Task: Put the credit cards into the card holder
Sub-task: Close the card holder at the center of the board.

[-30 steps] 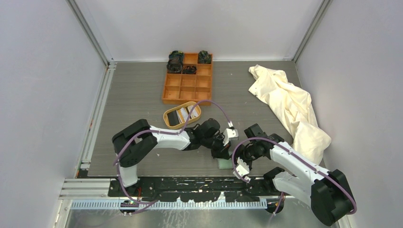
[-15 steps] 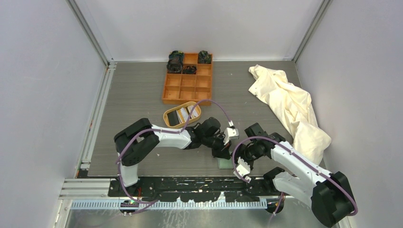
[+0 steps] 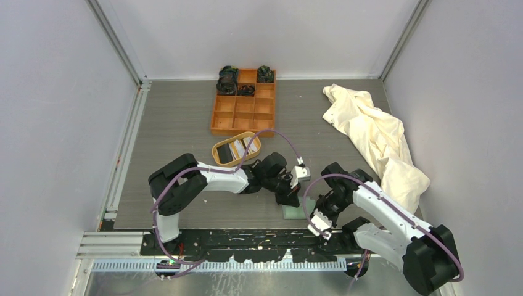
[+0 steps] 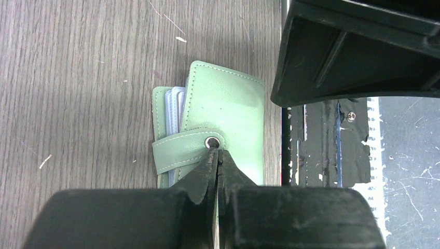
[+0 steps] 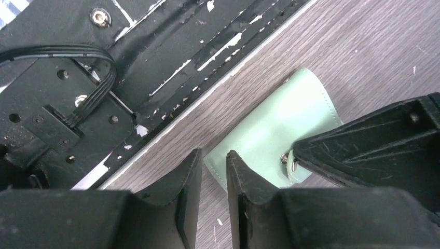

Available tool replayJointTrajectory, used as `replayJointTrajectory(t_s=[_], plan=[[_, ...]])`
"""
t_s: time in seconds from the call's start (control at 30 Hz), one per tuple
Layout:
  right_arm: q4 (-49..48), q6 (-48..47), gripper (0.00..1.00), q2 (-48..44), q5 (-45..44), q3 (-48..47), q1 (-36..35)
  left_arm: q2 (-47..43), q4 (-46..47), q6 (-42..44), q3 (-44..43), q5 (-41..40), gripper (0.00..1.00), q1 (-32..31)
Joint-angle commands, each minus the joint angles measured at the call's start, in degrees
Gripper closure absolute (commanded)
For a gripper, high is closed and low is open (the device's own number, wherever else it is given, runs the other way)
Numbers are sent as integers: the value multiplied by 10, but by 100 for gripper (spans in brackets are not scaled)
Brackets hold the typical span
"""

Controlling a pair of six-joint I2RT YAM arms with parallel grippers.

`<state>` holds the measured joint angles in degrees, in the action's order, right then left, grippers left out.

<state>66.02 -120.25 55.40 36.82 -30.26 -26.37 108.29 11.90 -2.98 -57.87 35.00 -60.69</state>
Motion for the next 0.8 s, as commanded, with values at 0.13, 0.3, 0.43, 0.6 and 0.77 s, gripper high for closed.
replayJointTrajectory(t_s=[0.13,0.3,0.43,0.6,0.77], plan=[[19,79,71,-3,91,-63,13,36,-71,14,30,-53,100,-6],[-88,145,68,7,67,-47,15,35,-70,15,31,-51,100,-6],[-141,139,63,16,53,-10,14,32,-66,15,34,-50,100,-6],[-199,158,62,24,48,11,13,33,-68,16,32,-48,100,-6],[-237,181,64,29,39,20,10,32,-66,16,35,-48,100,-7]])
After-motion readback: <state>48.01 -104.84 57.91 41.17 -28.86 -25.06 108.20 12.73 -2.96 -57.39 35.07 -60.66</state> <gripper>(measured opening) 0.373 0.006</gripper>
